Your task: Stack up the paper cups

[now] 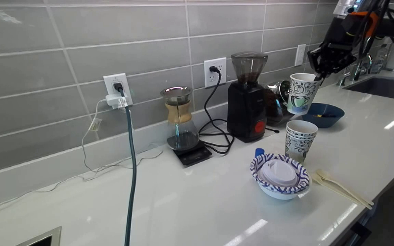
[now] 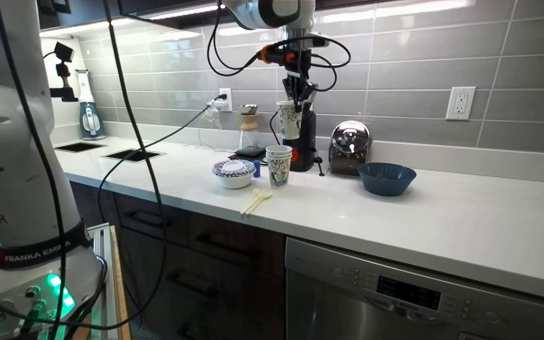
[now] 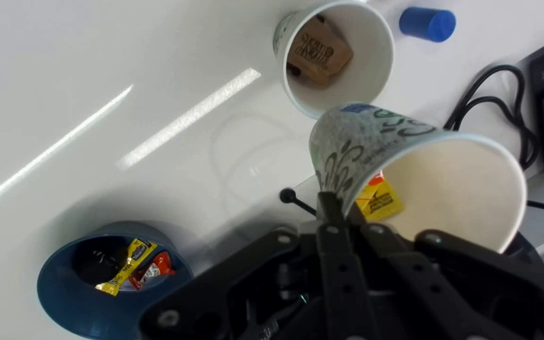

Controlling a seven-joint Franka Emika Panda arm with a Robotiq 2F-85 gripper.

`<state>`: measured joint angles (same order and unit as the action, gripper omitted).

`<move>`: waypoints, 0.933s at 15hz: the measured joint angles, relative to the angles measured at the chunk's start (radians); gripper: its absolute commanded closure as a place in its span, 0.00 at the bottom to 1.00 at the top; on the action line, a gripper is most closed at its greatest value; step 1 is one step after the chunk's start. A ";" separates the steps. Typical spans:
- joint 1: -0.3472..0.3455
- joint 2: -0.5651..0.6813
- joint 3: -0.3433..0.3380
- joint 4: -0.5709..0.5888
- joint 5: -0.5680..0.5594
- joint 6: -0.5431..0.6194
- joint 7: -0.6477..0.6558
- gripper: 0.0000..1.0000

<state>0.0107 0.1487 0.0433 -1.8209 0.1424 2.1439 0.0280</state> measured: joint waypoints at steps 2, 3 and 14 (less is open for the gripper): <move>0.002 -0.026 0.001 -0.037 0.000 -0.010 -0.007 0.99; 0.003 -0.038 0.001 -0.056 0.000 -0.013 -0.010 0.99; 0.010 -0.108 0.003 -0.188 0.001 0.008 -0.033 0.99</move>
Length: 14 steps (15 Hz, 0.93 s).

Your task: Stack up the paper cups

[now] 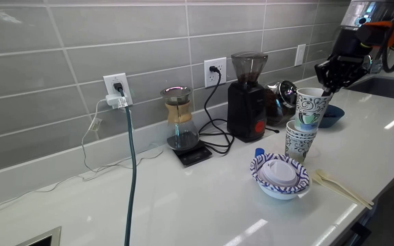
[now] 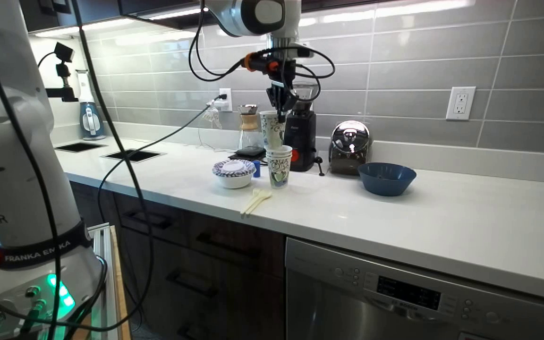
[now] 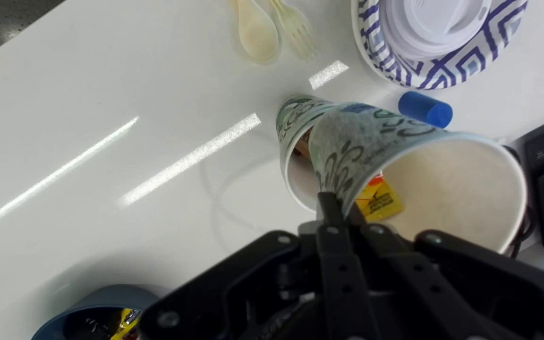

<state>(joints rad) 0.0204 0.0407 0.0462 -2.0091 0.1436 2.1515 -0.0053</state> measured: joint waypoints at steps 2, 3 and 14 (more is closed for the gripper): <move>0.002 0.000 0.002 -0.010 0.001 0.020 0.000 0.99; 0.002 0.000 0.003 -0.013 0.001 0.034 0.000 0.99; 0.003 -0.011 0.003 -0.038 -0.004 0.098 -0.016 0.36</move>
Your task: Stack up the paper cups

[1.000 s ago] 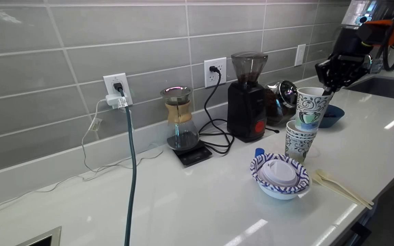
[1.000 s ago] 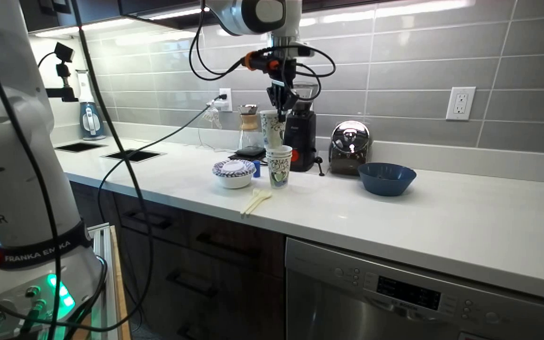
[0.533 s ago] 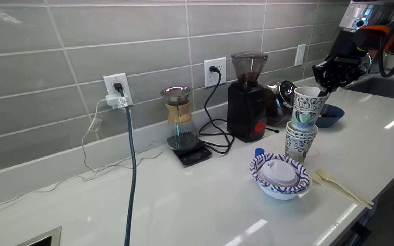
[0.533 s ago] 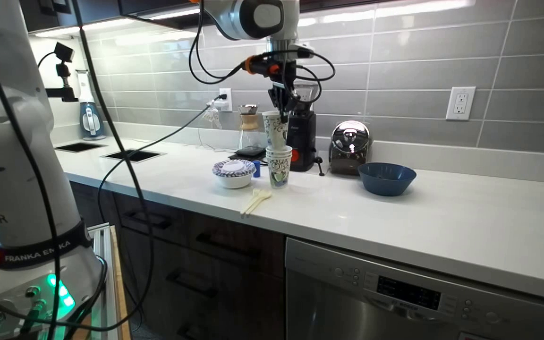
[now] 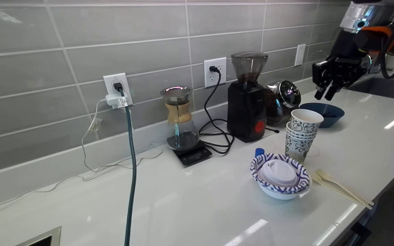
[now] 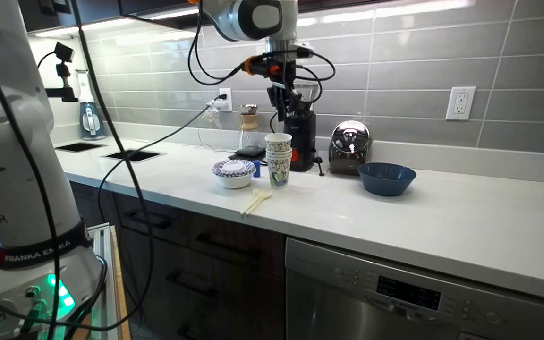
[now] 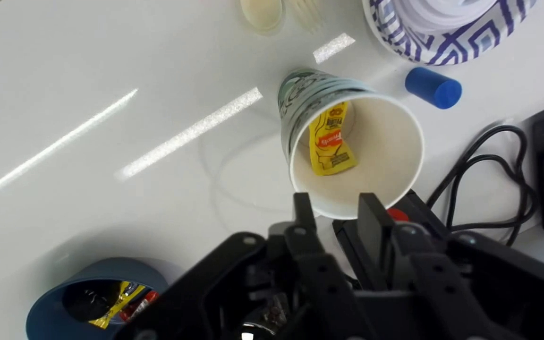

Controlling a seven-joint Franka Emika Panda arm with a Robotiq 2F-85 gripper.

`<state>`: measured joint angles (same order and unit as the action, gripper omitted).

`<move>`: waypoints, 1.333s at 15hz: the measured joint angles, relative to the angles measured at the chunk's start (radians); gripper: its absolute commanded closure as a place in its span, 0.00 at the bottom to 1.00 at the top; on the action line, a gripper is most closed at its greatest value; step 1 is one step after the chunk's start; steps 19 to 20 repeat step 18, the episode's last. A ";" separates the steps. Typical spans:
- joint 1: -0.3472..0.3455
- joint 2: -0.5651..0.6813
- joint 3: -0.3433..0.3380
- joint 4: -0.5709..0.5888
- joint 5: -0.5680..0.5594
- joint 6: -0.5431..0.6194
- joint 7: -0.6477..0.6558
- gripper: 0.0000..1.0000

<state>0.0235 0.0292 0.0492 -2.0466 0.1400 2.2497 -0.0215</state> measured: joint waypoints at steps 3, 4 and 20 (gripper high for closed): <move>-0.001 -0.069 -0.004 -0.023 0.027 -0.050 -0.066 0.16; -0.002 -0.105 -0.009 -0.036 0.030 -0.098 -0.089 0.09; 0.011 -0.587 -0.145 -0.344 -0.004 -0.301 -0.549 0.00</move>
